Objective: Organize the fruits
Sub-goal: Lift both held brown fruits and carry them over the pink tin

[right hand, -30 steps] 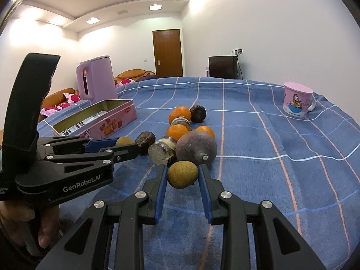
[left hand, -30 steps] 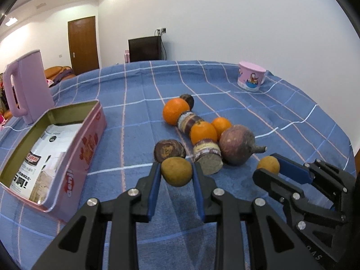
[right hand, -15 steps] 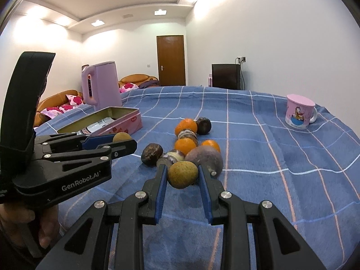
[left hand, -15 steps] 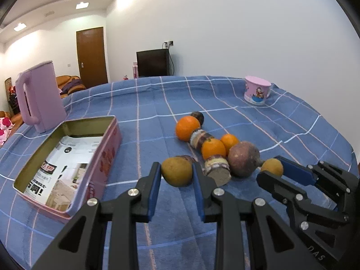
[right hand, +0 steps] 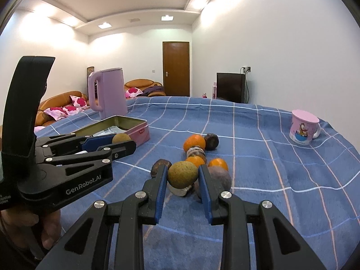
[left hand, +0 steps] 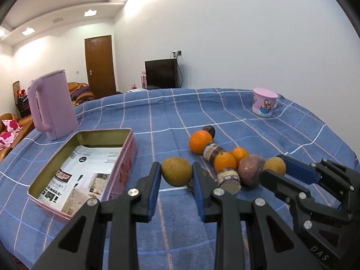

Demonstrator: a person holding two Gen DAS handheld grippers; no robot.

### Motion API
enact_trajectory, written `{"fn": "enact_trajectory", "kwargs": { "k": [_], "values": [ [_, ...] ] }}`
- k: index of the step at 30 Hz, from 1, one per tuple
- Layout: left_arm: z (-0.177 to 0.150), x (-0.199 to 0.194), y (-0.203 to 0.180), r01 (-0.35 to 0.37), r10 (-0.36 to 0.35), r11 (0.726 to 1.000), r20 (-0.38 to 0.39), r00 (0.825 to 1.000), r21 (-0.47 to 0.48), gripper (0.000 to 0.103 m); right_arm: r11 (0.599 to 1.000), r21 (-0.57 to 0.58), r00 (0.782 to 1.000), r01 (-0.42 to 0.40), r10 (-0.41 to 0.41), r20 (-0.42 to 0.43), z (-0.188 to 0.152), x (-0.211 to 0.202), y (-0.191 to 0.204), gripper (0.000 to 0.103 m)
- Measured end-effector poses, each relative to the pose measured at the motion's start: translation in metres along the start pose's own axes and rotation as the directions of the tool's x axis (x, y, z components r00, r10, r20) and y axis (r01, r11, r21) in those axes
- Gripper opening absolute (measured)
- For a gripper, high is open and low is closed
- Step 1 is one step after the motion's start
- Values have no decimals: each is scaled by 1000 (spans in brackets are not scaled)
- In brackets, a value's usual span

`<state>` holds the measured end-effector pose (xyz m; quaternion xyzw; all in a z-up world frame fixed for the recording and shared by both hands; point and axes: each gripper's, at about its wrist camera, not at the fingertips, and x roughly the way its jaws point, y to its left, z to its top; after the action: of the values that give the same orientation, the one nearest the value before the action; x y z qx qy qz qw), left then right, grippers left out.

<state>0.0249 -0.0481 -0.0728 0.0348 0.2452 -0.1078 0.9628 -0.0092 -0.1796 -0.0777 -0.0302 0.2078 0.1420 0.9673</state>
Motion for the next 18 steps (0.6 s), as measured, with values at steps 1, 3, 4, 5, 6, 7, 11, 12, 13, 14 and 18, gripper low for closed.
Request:
{"fn": "enact_trajectory", "kwargs": {
  "k": [1, 3, 4, 5, 6, 7, 11, 12, 13, 14, 18],
  "values": [
    [1, 0, 1, -2, 2, 1000, 3, 1000, -2, 29, 1000, -4, 1000, -1, 1, 2, 1, 0, 1, 30],
    [2, -2, 4, -10, 10, 1000, 10, 1000, -6, 29, 1000, -12, 1000, -5, 5, 5, 3, 1, 4, 30],
    [3, -2, 5, -14, 14, 1000, 13, 1000, -7, 29, 1000, -16, 1000, -8, 8, 7, 5, 1, 5, 30],
    [3, -3, 6, -19, 19, 1000, 15, 1000, -9, 29, 1000, -20, 1000, -9, 10, 9, 6, 1, 7, 30],
    [3, -3, 8, -24, 25, 1000, 18, 1000, -11, 29, 1000, -25, 1000, -11, 11, 11, 8, 1, 8, 30],
    [3, -4, 10, -27, 27, 1000, 19, 999, -13, 29, 999, -30, 1000, -13, 14, 14, 10, 2, 10, 30],
    [4, -5, 17, -45, 46, 999, 21, 999, -25, 29, 999, -41, 999, -24, 25, 22, 16, 4, 13, 30],
    [4, -5, 19, -49, 49, 998, 20, 999, -29, 29, 999, -46, 999, -25, 27, 24, 18, 4, 15, 30],
    [4, -5, 21, -52, 53, 998, 21, 998, -32, 29, 998, -49, 999, -27, 29, 26, 20, 5, 16, 30],
    [4, -5, 23, -55, 56, 998, 23, 998, -35, 29, 998, -52, 999, -30, 32, 27, 21, 6, 18, 30],
    [5, -7, 29, -67, 68, 997, 27, 997, -45, 29, 997, -68, 999, -40, 42, 29, 25, 9, 25, 30]
  ]
}}
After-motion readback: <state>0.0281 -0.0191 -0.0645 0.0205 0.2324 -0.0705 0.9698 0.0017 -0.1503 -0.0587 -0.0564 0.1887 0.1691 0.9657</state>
